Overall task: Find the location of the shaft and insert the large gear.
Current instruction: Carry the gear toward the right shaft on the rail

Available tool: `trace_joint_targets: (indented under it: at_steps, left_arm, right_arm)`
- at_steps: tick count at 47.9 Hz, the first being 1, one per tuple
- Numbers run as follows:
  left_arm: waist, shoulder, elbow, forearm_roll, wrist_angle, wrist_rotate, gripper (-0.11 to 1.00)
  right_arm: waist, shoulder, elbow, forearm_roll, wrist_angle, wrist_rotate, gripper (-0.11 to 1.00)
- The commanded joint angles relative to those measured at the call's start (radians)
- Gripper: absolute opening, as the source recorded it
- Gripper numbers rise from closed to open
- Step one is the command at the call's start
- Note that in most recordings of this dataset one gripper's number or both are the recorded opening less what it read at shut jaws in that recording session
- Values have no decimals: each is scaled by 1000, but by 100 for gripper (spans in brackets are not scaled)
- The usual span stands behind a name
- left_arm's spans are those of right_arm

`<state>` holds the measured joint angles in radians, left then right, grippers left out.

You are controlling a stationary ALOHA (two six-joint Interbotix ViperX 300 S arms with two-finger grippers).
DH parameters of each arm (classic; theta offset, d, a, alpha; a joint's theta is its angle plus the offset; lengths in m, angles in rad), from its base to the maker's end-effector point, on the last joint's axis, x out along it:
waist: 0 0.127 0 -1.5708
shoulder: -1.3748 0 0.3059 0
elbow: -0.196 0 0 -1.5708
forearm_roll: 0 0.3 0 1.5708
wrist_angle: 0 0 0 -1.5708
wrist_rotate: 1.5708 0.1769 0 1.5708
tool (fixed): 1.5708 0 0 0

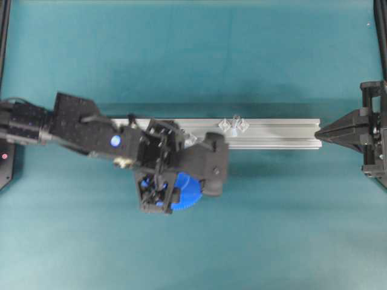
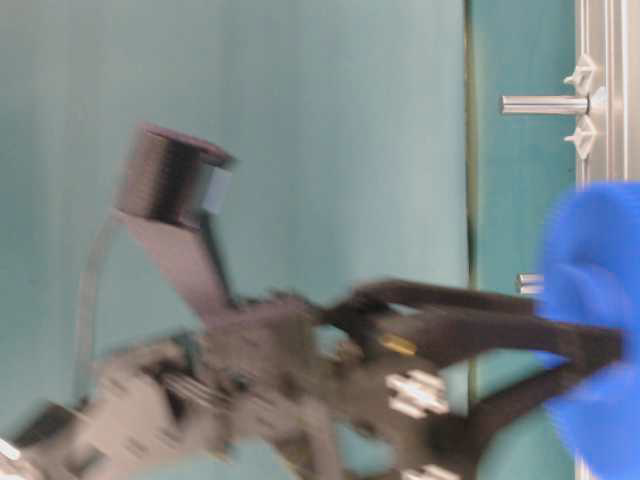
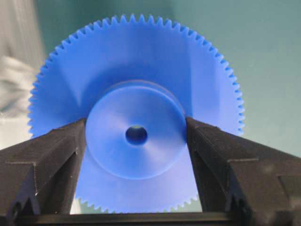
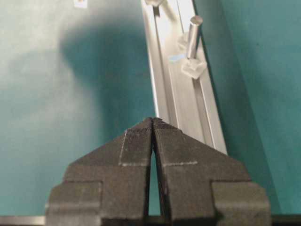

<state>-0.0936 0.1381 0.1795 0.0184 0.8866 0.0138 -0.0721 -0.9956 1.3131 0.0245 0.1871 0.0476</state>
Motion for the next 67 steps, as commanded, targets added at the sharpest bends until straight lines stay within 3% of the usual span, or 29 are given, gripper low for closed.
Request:
trace_joint_targets:
  at_steps: [1,29,42,67]
  left_arm:
    - [20,-43,-94,5,63,35,71]
    - [87,-15,-235,5,132,115,71]
    - [124,48,-299,5,132,202,71]
    - [176,184,-449,5,132,279,71]
  right_arm:
    - [-3,5,-9,0,-3,11,3]
    - [-3,5,-9,0,-3,12,3]
    - [-5,5,-11,0,-3,11,3]
    - [-3,5,-11,0,-2,12,3]
